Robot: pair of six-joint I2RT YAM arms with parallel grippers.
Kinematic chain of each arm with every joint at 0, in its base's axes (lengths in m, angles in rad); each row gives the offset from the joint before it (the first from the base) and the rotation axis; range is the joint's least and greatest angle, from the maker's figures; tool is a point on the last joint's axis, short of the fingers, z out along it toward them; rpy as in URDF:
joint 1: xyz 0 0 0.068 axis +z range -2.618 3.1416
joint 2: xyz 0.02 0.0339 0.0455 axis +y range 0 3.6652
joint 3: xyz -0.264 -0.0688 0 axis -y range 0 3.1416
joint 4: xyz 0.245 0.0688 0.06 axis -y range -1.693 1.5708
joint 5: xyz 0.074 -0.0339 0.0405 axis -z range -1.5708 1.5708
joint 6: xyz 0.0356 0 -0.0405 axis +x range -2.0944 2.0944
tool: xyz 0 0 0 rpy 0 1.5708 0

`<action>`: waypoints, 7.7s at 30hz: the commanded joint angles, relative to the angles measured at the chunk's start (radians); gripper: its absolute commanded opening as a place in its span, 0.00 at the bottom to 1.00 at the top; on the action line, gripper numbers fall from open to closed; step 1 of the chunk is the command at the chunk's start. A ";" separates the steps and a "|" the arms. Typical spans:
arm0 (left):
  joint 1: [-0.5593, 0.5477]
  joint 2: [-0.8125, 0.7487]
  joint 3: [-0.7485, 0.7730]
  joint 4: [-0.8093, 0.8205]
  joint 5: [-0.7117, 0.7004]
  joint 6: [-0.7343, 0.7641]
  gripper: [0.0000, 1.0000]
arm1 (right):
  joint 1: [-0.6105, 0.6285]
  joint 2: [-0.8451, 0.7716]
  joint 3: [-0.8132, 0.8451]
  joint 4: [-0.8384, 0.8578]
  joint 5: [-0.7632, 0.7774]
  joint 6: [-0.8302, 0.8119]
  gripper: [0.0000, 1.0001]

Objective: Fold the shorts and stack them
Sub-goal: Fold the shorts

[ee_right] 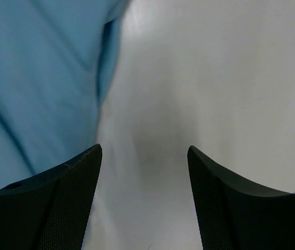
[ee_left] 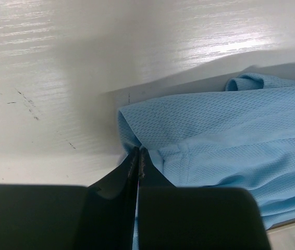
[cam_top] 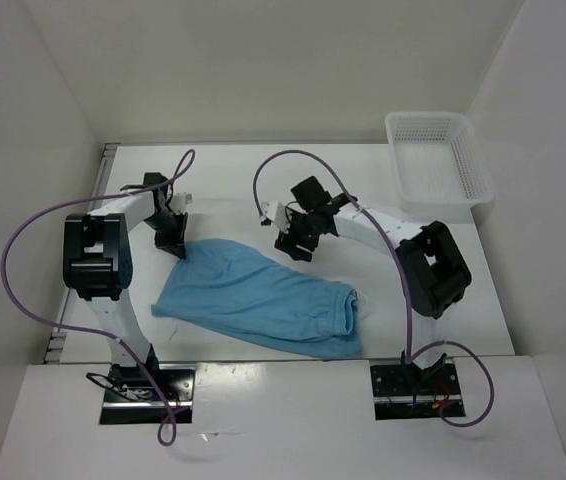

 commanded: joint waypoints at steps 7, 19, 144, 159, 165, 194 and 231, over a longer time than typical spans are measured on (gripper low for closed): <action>0.004 -0.066 -0.060 0.139 -0.062 0.008 0.00 | 0.009 -0.310 -0.125 -0.242 0.066 0.155 0.89; 0.004 -0.115 -0.091 0.148 -0.053 0.008 0.00 | 0.030 -0.380 -0.413 -0.311 0.173 -0.032 0.92; 0.060 -0.098 0.032 0.162 -0.132 0.008 0.00 | -0.001 -0.206 -0.550 0.298 0.518 -0.324 0.73; 0.060 -0.062 0.068 0.225 -0.253 0.008 0.10 | -0.001 -0.234 -0.545 0.330 0.540 -0.307 0.74; 0.014 -0.065 0.076 0.194 -0.209 0.008 0.40 | -0.001 -0.254 -0.342 0.234 0.558 -0.178 1.00; 0.013 -0.148 -0.082 0.133 -0.263 0.008 0.64 | -0.416 -0.265 -0.407 -0.100 -0.152 1.138 0.94; -0.095 0.156 0.432 0.073 -0.288 0.008 0.57 | -0.574 -0.093 -0.015 -0.030 -0.197 0.662 0.04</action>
